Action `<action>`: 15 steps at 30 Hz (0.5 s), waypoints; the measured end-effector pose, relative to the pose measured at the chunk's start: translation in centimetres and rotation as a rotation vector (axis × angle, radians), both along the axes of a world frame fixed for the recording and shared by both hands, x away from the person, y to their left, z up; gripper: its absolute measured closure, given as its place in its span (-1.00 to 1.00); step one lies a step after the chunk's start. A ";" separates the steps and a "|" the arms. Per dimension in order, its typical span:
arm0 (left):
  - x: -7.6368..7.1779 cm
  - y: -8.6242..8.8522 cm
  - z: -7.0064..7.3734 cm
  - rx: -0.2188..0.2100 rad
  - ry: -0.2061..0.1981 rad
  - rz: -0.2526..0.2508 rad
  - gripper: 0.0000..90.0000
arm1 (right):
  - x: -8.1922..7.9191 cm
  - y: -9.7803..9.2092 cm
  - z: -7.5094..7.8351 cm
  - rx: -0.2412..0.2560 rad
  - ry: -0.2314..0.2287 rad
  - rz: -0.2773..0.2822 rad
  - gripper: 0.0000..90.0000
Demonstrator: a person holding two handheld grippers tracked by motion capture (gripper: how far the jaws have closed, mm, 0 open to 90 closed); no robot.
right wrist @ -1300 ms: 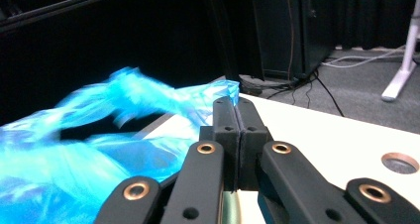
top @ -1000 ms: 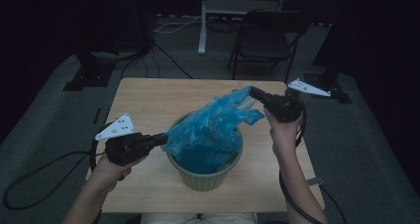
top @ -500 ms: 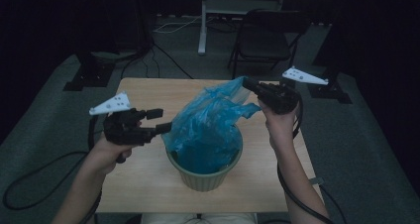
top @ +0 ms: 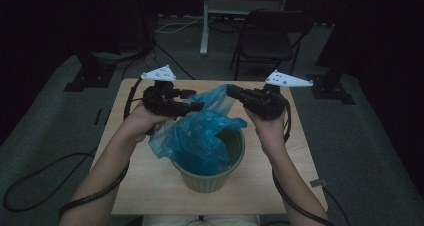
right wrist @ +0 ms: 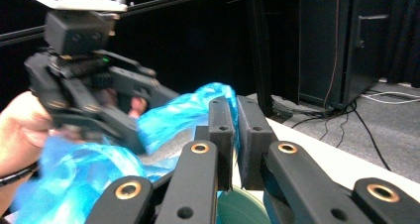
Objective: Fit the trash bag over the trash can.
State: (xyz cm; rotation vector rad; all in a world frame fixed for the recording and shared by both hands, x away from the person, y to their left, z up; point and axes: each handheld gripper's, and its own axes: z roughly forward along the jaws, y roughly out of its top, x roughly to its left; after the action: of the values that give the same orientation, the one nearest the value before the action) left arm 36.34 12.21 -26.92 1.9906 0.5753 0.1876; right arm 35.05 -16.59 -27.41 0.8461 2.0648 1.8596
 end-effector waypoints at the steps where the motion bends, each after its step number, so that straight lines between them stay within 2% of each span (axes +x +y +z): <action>1: 0.0 -0.3 -0.1 0.016 -0.008 0.008 0.78 | 0.0 0.1 -0.1 0.003 0.001 -0.002 0.86; 3: 0.1 -0.5 -0.4 0.020 -0.022 0.039 0.92 | 0.0 -0.2 -0.2 0.014 0.009 -0.004 0.56; 5: 0.1 -0.4 -0.5 0.021 -0.029 0.058 0.95 | -0.2 -0.7 -0.3 0.036 0.027 0.010 0.43; 6: 0.2 0.0 -0.5 0.008 -0.027 0.075 0.95 | -0.5 -1.0 -0.3 0.039 0.029 0.012 0.30; 8: 0.2 0.3 -0.6 0.005 -0.023 0.082 0.95 | -0.8 -1.3 -0.3 0.041 0.027 0.012 0.24; 9: 0.2 0.6 -0.6 -0.010 -0.019 0.082 0.95 | -1.5 -2.0 -0.2 0.045 0.024 0.012 0.12; 10: 0.2 0.8 -0.6 -0.013 -0.019 0.089 0.95 | -1.8 -2.4 -0.2 0.047 0.021 0.013 0.10; 15: 0.3 0.9 -0.6 -0.022 -0.017 0.104 0.94 | -3.2 -2.9 -1.0 0.035 0.020 0.060 -0.06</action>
State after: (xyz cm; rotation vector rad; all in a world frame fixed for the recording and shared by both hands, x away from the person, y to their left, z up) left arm 36.59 13.14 -27.51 1.9379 0.6677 0.2601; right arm 31.82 -19.47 -28.41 0.8227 2.0972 1.9310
